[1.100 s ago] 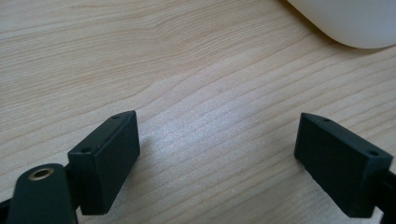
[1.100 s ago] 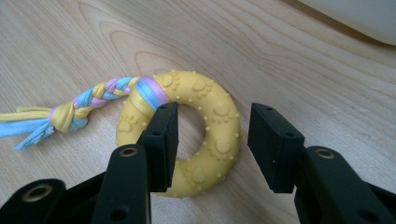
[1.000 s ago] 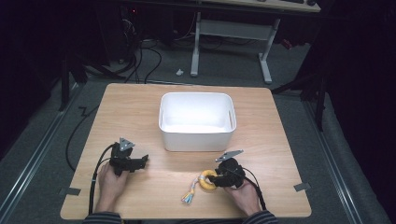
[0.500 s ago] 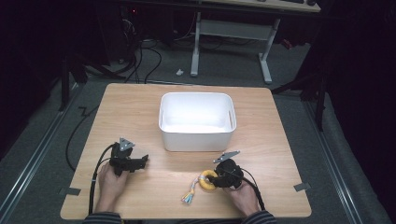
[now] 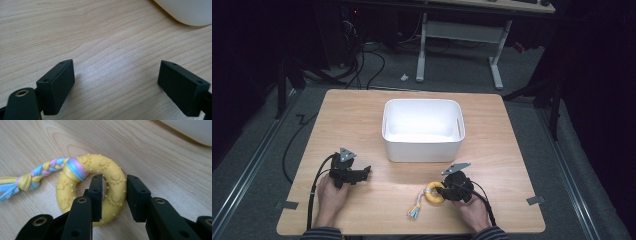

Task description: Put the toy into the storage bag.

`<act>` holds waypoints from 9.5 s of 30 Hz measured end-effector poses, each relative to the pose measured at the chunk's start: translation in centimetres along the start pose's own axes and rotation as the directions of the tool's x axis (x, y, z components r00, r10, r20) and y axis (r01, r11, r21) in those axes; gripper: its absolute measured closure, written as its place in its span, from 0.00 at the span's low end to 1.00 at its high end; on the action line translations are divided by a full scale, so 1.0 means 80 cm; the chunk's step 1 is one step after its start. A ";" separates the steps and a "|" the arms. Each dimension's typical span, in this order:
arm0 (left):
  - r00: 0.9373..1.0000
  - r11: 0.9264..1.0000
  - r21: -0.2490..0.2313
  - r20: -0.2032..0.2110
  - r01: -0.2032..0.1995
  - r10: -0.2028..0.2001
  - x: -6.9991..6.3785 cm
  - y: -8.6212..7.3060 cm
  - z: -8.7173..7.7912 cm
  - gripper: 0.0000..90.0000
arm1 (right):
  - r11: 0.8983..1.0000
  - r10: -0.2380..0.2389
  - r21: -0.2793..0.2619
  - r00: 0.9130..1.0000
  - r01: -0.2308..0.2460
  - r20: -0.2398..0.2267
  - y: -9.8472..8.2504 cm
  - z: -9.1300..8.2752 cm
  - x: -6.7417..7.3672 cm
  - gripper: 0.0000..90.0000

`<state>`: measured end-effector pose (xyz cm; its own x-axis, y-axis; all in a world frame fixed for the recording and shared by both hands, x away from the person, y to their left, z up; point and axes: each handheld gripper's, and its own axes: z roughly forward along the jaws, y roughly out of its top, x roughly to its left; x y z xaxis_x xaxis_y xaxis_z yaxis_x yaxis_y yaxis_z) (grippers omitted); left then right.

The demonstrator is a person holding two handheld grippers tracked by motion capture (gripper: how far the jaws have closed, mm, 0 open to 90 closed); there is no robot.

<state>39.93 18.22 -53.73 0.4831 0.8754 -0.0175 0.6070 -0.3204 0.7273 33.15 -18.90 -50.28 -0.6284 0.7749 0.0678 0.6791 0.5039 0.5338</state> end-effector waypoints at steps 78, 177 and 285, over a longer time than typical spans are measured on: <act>1.000 1.000 0.000 0.000 0.000 0.000 0.000 0.000 0.000 0.16 | 0.969 0.151 -0.211 0.984 -0.129 0.091 0.031 -0.180 -0.095 0.77; 1.000 1.000 0.000 0.003 -0.005 0.005 0.001 0.000 0.000 0.16 | 0.982 0.188 -0.046 0.978 -0.185 0.092 0.190 -0.081 -0.120 0.77; 1.000 1.000 0.001 -0.001 -0.006 0.006 0.000 0.000 0.000 0.16 | 0.932 0.216 -0.315 0.973 -0.181 0.080 -0.015 -0.203 -0.114 0.46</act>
<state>39.92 18.24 -53.74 0.4860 0.8739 -0.0128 0.6049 -0.3258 0.7266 31.93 -32.74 -37.85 -0.4347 0.8933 0.1143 0.6269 0.2091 0.7505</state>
